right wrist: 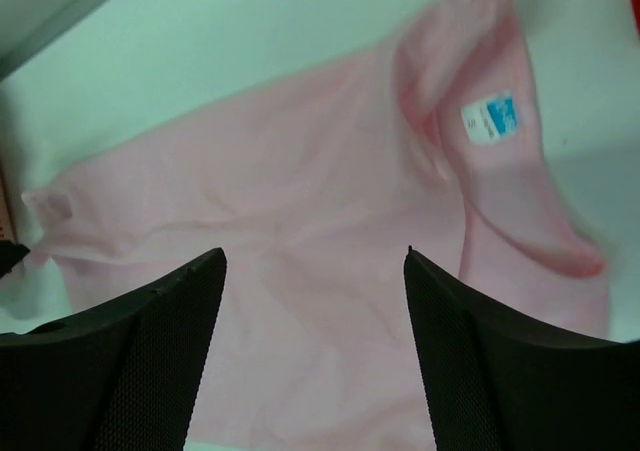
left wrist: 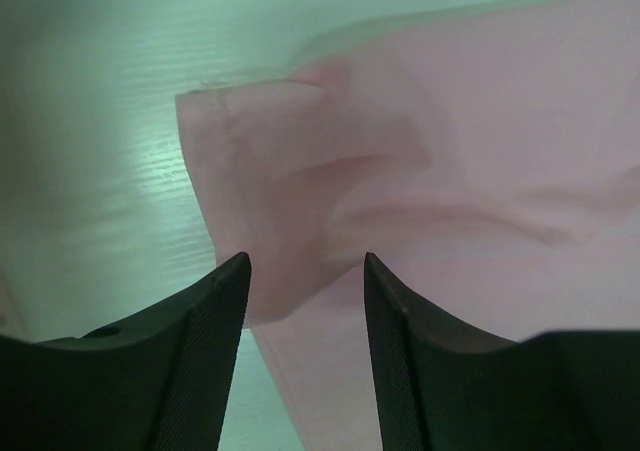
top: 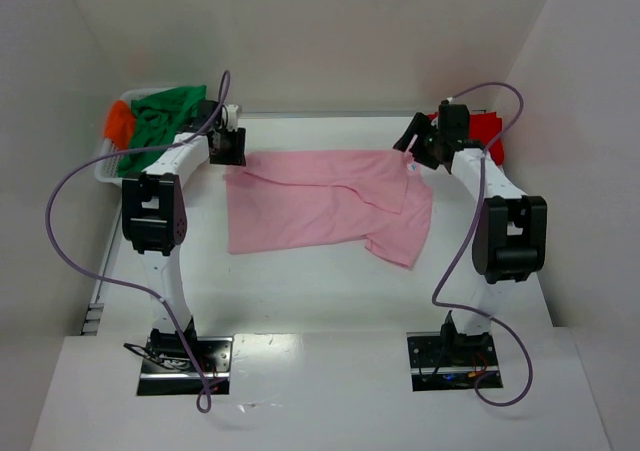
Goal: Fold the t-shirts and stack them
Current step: Fold the flattened tshirt in 1/3 of the way
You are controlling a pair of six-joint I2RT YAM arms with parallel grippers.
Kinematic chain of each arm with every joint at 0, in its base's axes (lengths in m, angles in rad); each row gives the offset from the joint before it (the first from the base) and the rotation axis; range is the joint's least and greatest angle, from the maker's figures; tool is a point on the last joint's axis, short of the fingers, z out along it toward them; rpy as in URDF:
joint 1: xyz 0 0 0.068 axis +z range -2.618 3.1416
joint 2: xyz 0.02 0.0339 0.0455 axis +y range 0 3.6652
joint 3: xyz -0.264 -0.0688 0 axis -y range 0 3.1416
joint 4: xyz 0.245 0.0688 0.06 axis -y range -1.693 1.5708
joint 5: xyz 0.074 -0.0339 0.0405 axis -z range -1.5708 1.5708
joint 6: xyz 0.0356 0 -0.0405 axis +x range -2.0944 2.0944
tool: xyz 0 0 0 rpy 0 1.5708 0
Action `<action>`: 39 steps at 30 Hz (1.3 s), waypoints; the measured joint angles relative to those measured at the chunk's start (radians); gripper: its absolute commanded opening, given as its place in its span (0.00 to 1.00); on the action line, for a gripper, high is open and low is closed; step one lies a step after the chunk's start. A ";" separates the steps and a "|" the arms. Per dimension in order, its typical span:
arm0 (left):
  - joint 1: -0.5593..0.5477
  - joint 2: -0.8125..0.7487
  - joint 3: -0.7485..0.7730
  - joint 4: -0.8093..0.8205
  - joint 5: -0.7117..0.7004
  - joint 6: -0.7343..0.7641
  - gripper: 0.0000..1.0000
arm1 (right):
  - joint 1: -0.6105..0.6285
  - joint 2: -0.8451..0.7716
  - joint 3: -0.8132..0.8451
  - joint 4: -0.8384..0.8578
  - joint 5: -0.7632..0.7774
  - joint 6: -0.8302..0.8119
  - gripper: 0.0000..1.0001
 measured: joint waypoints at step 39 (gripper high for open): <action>0.029 0.079 0.012 0.075 -0.090 -0.227 0.11 | -0.043 0.546 0.457 -0.042 -0.005 -0.113 0.00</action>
